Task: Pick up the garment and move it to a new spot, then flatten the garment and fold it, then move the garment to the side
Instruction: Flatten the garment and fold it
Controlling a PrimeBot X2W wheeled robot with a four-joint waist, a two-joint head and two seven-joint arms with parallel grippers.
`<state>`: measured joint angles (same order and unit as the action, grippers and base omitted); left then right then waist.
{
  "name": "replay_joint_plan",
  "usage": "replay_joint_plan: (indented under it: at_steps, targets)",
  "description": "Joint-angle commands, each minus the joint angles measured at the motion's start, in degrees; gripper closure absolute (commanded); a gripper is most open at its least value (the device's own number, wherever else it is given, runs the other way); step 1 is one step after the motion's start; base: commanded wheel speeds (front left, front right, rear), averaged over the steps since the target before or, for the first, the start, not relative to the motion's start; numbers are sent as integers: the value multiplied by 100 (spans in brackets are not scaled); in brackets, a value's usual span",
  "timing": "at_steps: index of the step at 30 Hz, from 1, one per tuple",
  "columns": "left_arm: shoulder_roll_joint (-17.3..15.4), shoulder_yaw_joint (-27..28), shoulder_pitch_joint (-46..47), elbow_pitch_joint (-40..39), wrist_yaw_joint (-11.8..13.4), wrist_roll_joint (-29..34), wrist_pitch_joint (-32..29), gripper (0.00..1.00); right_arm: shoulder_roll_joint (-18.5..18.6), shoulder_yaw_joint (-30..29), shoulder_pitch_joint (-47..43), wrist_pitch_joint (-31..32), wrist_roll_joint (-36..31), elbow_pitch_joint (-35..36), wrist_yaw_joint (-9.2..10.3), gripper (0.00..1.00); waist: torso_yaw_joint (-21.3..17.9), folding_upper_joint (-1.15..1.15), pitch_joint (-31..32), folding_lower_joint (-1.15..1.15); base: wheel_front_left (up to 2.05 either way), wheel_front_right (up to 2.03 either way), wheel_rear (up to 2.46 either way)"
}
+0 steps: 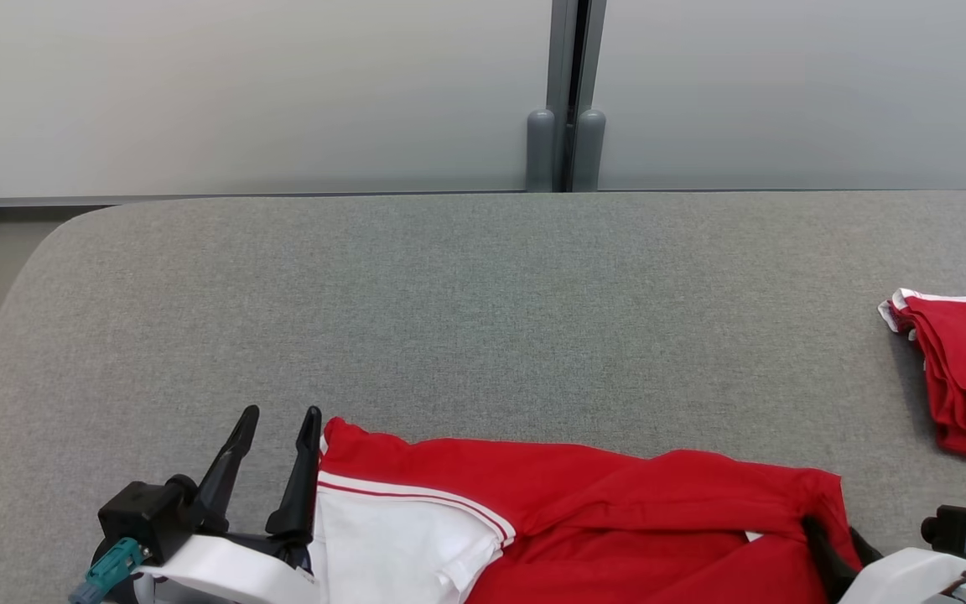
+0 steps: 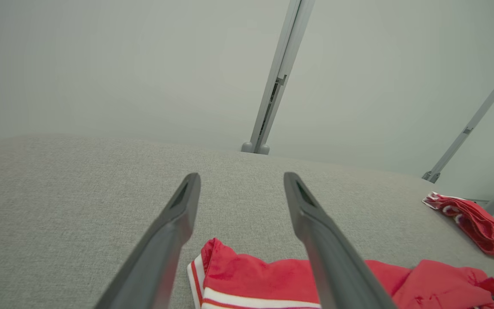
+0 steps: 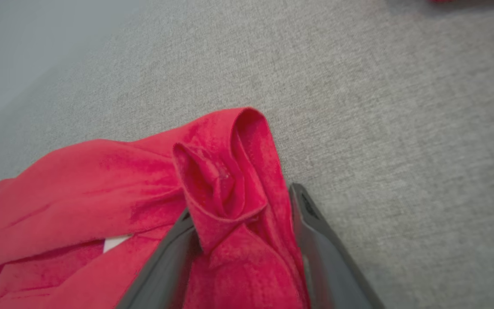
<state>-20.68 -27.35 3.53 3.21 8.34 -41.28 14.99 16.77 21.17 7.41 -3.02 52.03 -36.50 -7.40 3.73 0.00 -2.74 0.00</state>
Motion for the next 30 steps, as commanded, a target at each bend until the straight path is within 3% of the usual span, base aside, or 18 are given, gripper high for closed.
replay_joint_plan:
  at_steps: [1,10,18,24,30]
  targets:
    - [17,39,72,35,-37,55,24,0,-225,273,-136,214,104,-57,-18,100,-4,0,3,0,0,0,0]
    - [174,251,19,91,-153,305,23,0,161,315,144,-250,471,393,-15,100,-63,0,53,0,0,0,0]
    - [402,584,-137,102,-227,637,23,0,783,119,162,-294,528,535,-9,100,-122,0,141,0,0,0,0]
    - [781,976,-330,218,-386,1052,23,0,1167,-180,72,-309,511,560,-10,100,-106,0,244,0,0,0,0]
    - [1152,1262,-482,346,-673,1368,23,0,1244,-274,54,-196,393,1127,-11,100,-49,0,287,0,0,0,0]
